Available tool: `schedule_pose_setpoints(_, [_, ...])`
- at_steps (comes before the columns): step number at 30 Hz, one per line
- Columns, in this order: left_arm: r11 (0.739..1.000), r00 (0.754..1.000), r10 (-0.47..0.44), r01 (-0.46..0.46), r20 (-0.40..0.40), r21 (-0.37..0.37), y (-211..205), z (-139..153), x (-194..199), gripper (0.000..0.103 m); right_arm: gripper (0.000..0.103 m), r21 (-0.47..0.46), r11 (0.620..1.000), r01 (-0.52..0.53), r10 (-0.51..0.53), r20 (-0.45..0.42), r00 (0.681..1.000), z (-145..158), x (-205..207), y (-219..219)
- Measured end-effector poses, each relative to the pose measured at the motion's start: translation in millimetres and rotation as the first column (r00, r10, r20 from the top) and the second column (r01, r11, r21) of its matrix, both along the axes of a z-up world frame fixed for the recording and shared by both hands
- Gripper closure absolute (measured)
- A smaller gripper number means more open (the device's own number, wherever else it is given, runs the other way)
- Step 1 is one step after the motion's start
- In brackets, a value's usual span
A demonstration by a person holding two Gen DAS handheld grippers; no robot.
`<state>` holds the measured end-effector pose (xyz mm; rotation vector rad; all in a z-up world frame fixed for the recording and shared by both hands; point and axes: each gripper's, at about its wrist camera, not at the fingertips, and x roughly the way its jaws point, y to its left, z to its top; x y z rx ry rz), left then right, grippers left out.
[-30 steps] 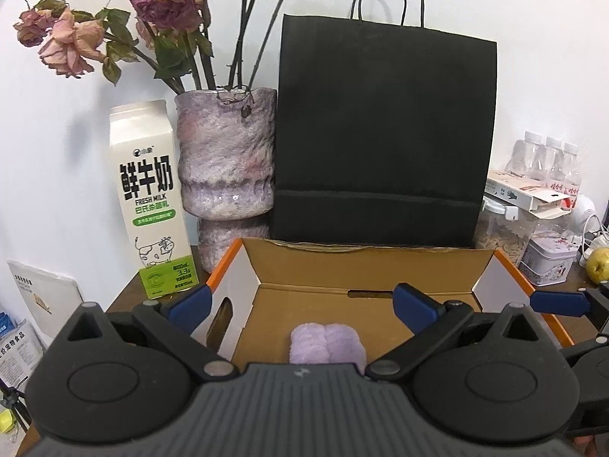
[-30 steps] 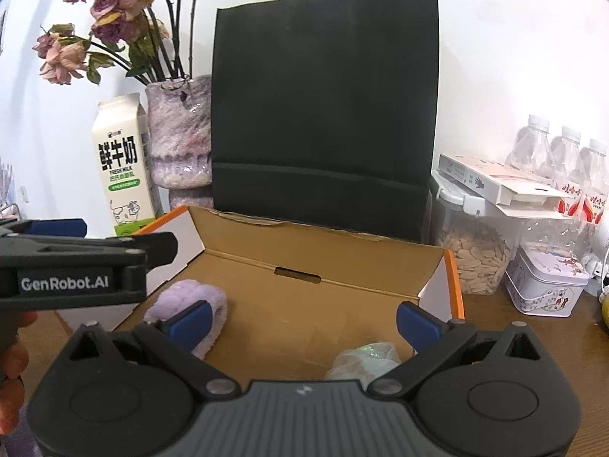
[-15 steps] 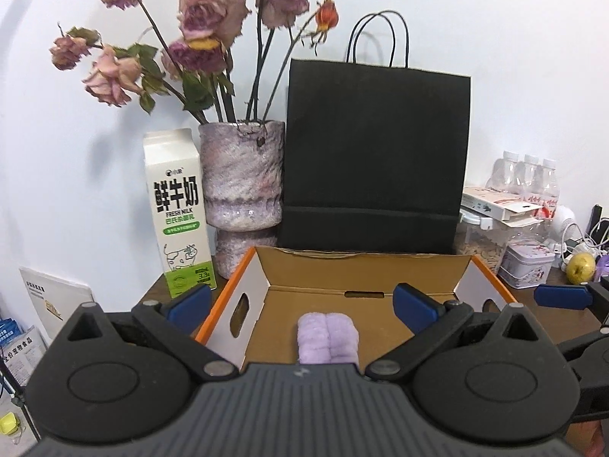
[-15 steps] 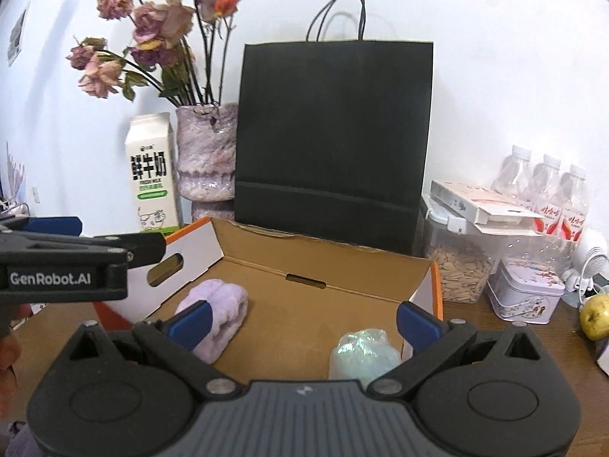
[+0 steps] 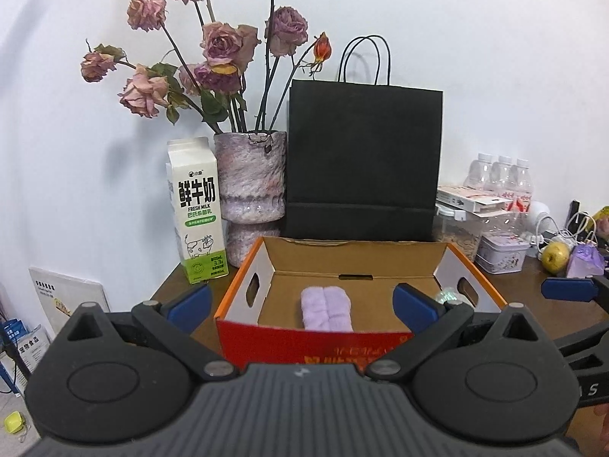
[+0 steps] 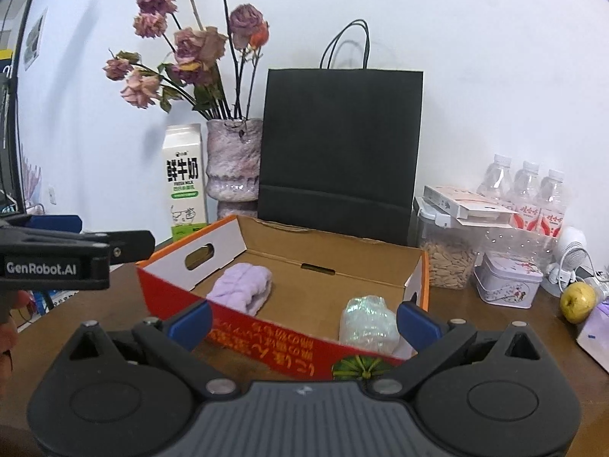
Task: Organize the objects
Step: 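Open both grippers to drop the bag and towel into the box, then move back to the table and grasp the white cloth with the left gripper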
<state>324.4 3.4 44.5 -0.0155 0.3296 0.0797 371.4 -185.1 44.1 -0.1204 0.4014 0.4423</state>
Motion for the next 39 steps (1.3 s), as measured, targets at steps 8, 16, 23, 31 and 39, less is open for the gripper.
schedule_pose_setpoints(8, [1.000, 1.000, -0.010, 0.010, 0.002, 0.005, -2.9, -1.0, -33.0, 0.000, 0.000, 0.006, 1.000, -0.018, 0.018, 0.006, 1.000, 1.6, -36.0, -7.5])
schedule_pose_setpoints(16, [1.000, 1.000, -0.014, 0.014, -0.010, 0.004, -1.8, 2.9, -56.4, 0.000, 0.000, 0.023, 1.000, -0.015, 0.015, 0.005, 1.000, 1.6, -58.5, -15.5])
schedule_pose_setpoints(23, [1.000, 0.999, -0.006, 0.007, -0.045, 0.030, -1.5, 1.8, -91.0, 0.000, 0.000, 0.009, 1.000, -0.016, 0.016, -0.004, 1.000, -1.1, -84.6, -22.2])
schedule_pose_setpoints(31, [1.000, 0.989, -0.001, 0.005, -0.150, 0.028, -5.9, -17.8, -130.3, 0.000, 0.000, -0.018, 1.000, -0.012, 0.012, -0.042, 0.999, -15.2, -129.8, -36.2])
schedule_pose_setpoints(39, [1.000, 0.952, 0.001, -0.001, -0.307, 0.001, -11.9, -52.0, -154.7, 0.000, 0.000, -0.031, 1.000, 0.001, -0.004, -0.088, 0.996, -35.8, -161.7, -56.0])
